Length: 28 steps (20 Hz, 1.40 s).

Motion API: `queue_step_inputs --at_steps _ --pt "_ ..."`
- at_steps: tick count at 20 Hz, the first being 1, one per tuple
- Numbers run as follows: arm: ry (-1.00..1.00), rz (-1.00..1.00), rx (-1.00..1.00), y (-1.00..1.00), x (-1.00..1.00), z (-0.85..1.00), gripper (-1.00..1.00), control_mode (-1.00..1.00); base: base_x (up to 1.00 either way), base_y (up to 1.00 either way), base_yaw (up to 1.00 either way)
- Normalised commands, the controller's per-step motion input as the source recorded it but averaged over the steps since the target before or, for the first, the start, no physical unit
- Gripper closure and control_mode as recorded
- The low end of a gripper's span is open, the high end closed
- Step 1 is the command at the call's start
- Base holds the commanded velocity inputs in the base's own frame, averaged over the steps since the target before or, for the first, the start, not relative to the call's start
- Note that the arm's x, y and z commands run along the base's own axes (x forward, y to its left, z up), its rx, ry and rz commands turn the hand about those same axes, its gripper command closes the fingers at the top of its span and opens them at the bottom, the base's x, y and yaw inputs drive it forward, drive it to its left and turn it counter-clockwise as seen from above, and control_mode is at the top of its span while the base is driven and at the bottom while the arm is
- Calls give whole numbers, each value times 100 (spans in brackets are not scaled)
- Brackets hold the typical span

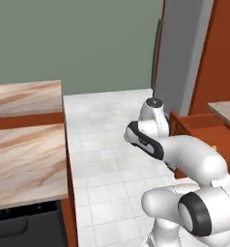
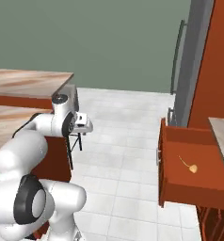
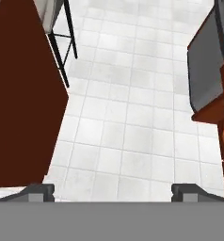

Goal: Organize the utensils by type. Pick up the wooden spoons from the counter and place them in the open cabinet. Then pick up the metallic utensils from the counter and place them in the open drawer.

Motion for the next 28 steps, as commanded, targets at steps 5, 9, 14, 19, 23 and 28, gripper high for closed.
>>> queue_step_inputs --at_steps 5,9,14,19,23,28 --pt "0 0 0 0 0 0 -100 100 75 13 42" --pt "0 0 0 0 0 0 -100 100 86 -9 -3" --pt "0 0 0 0 0 0 -100 100 82 -9 -19" --pt "0 0 0 0 0 0 -100 100 92 0 -17" --pt "0 0 0 0 0 0 -100 100 93 0 -20" --pt "0 0 0 0 0 0 -100 100 97 0 -15"
